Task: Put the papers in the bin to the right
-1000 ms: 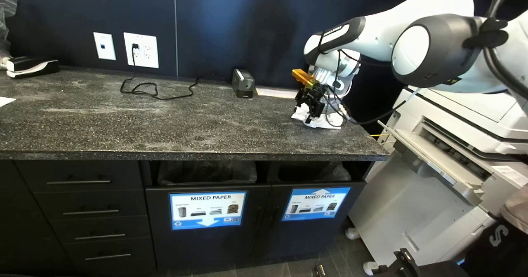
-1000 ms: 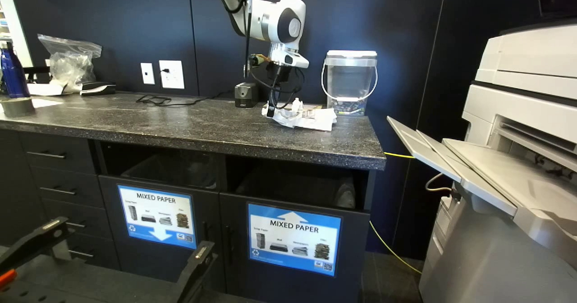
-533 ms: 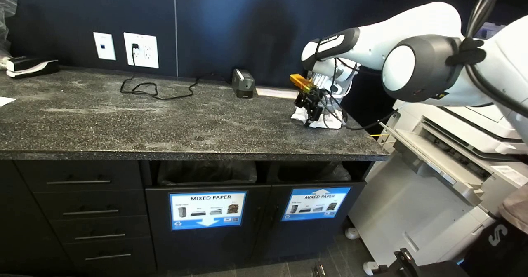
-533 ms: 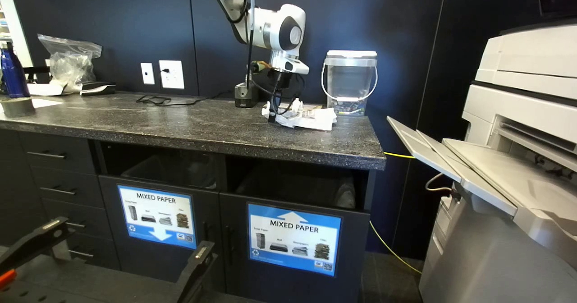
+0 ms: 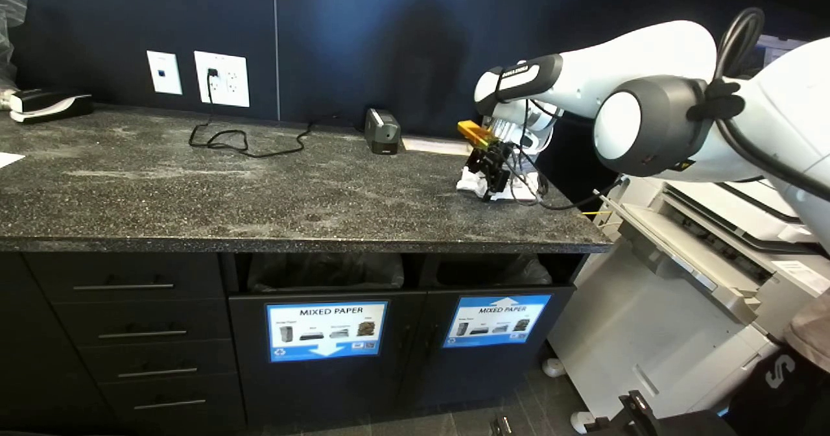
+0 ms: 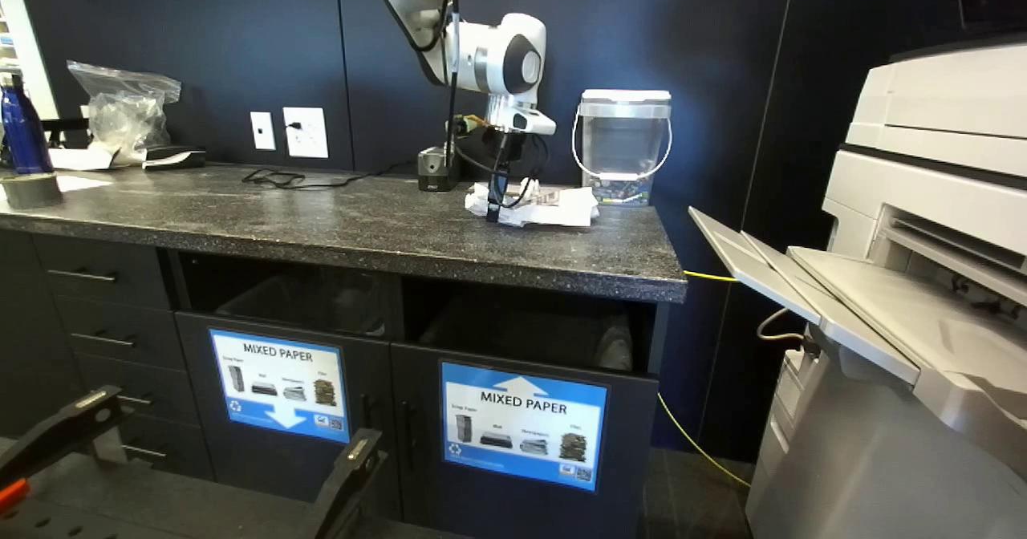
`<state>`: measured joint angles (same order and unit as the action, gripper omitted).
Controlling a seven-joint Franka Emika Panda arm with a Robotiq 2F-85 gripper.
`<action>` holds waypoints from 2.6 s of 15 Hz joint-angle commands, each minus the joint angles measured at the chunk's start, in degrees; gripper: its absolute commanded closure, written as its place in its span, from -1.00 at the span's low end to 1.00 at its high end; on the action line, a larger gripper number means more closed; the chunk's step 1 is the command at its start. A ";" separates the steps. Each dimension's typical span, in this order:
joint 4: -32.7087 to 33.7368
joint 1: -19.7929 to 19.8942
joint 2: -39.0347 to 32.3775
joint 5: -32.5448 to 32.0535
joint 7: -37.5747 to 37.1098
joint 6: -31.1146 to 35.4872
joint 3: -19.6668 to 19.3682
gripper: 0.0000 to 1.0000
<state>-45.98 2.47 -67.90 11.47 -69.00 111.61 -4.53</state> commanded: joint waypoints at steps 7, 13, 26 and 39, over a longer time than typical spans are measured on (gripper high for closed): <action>7.25 0.10 -3.78 -1.94 -0.55 -2.70 -0.61 -1.00; 8.20 -0.14 -4.35 -3.08 0.13 -3.63 -1.14 -0.47; 7.47 -0.66 -3.71 -7.55 5.71 -4.24 -0.87 0.76; -15.43 -2.43 9.61 -13.10 24.57 -1.54 -2.54 0.80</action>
<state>-50.06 0.90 -65.31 -0.51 -45.28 108.47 -6.38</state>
